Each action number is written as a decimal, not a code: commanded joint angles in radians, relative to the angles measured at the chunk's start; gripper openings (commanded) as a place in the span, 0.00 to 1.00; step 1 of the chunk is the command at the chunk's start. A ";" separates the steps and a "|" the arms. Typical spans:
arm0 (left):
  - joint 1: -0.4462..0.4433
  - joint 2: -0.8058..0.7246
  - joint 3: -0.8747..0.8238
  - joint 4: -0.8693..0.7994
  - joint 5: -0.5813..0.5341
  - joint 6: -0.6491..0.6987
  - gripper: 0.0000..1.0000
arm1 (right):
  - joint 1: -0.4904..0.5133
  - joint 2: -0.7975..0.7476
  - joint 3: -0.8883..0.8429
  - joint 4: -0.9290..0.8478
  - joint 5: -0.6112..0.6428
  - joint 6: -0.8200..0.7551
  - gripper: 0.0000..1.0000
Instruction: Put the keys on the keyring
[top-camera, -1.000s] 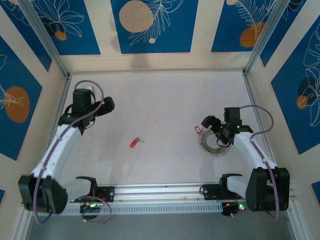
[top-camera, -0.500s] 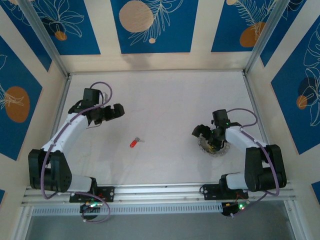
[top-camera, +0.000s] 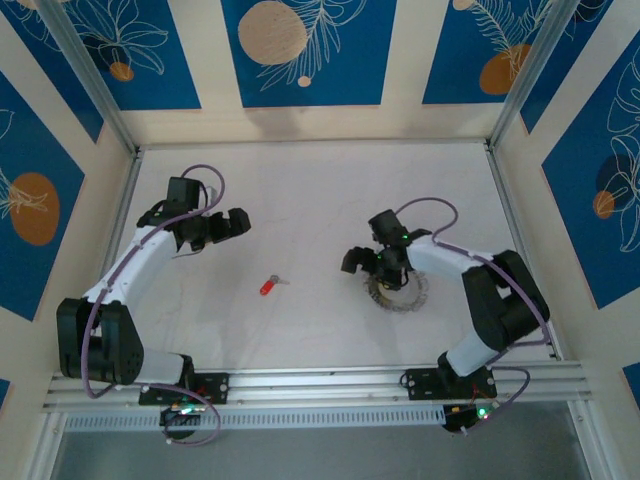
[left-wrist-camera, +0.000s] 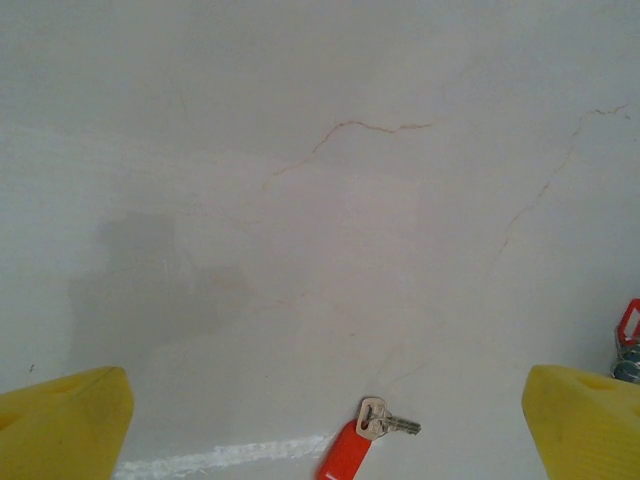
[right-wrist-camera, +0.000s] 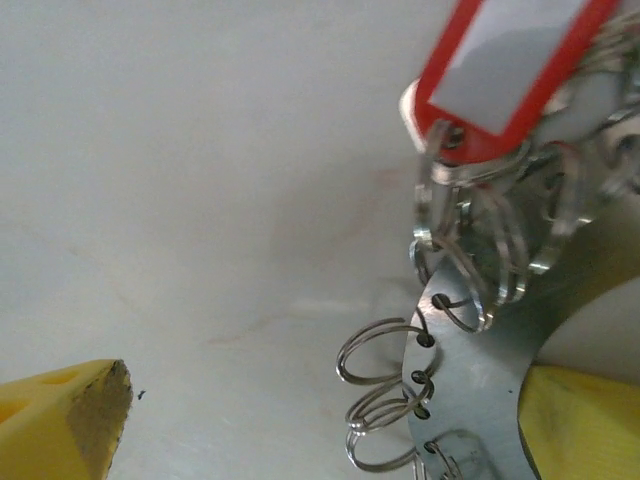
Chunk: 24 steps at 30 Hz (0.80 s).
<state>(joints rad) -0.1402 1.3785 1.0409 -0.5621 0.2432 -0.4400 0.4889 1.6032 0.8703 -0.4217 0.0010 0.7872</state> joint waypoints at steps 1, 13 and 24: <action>-0.007 0.001 0.014 -0.011 0.006 -0.022 1.00 | 0.095 0.154 0.092 0.185 -0.185 0.089 1.00; -0.017 0.029 0.004 -0.002 0.032 -0.034 1.00 | 0.169 0.227 0.329 0.055 -0.201 -0.001 0.99; -0.034 0.052 0.004 0.008 0.037 -0.025 1.00 | 0.092 -0.014 0.169 -0.156 -0.039 -0.123 0.92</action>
<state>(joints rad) -0.1600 1.4181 1.0409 -0.5613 0.2558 -0.4652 0.5961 1.6325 1.0588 -0.4858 -0.0872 0.7246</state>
